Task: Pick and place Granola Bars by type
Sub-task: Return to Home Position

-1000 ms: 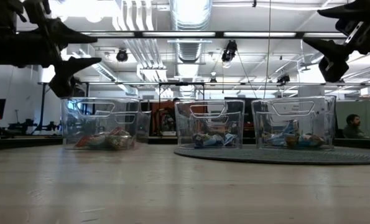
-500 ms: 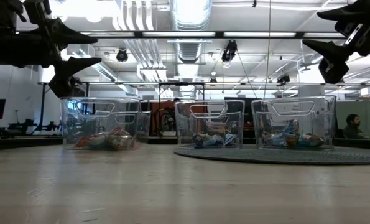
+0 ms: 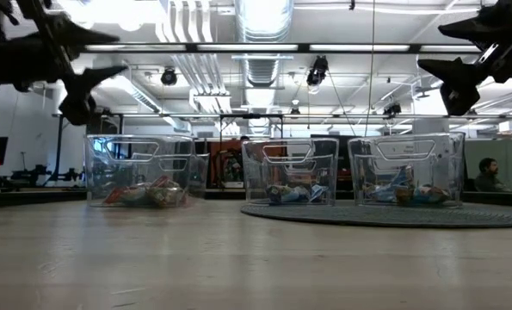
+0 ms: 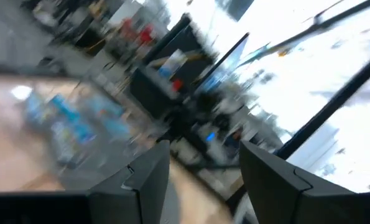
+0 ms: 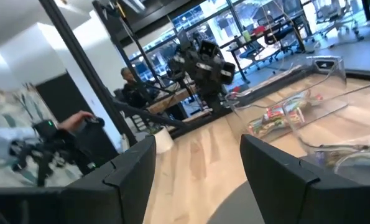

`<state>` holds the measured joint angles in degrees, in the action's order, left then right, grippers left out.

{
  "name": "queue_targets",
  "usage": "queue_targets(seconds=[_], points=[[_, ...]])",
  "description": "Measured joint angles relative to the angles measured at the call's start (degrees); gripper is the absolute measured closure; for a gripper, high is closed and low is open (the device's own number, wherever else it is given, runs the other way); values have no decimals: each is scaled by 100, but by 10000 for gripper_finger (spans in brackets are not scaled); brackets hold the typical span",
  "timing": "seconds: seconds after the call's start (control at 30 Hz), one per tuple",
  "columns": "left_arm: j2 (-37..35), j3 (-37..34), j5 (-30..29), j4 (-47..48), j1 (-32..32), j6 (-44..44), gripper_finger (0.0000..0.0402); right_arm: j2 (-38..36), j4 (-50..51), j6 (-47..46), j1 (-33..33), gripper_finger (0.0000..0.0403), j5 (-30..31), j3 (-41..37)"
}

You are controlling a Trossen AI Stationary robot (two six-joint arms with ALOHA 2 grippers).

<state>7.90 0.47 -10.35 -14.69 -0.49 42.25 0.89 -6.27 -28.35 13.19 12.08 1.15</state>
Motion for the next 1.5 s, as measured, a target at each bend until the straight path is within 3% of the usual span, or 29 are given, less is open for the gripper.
queue_targets(seconds=[0.27,0.37,1.5], points=[[-790,-2,-6,-8,0,-4,225,0,18,1155,0,179,0,-5],[-785,-1,0,-12,0,-3,225,0,16,1370,0,179,-4,-7],[-789,-7,-2,69,2,-3,225,0,12,1228,0,179,-4,-9]])
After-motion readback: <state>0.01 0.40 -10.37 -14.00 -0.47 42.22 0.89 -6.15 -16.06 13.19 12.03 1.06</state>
